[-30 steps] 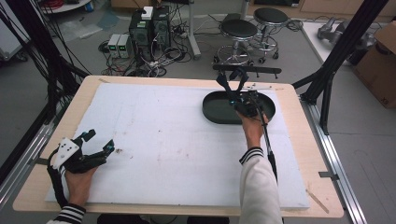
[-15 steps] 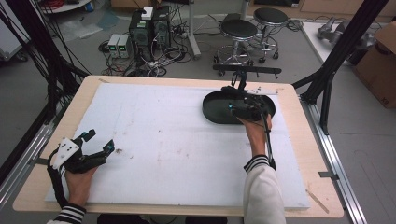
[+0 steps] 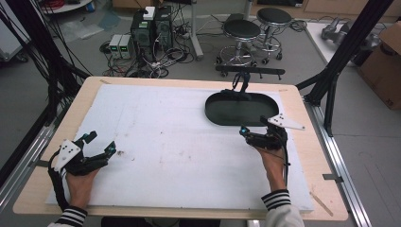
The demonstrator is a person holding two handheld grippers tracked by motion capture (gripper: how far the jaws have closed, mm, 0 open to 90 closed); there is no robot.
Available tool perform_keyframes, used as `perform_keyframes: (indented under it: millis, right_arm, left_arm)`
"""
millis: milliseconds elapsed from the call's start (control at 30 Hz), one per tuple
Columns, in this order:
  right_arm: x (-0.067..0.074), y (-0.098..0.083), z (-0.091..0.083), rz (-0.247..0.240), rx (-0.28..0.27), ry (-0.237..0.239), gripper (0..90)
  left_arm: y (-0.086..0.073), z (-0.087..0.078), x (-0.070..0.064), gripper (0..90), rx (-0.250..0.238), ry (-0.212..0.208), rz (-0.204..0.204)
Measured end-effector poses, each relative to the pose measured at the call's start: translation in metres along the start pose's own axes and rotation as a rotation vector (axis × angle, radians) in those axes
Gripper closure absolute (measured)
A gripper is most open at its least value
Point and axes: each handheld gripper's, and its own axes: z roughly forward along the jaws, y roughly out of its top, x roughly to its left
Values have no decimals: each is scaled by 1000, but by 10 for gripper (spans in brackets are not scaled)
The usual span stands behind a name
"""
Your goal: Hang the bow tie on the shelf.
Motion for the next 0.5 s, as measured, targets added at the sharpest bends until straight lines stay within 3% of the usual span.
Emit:
perform_keyframes:
  millis: [200, 500]
  right_arm:
    - [7, -14, -23, -33, -68, 2, 101]
    - [11, -48, -47, -24, -160, -29, 101]
  left_arm:
    - [0, 0, 0, 159, 0, -3, 5]
    - [0, 0, -1, 158, -2, -3, 10]
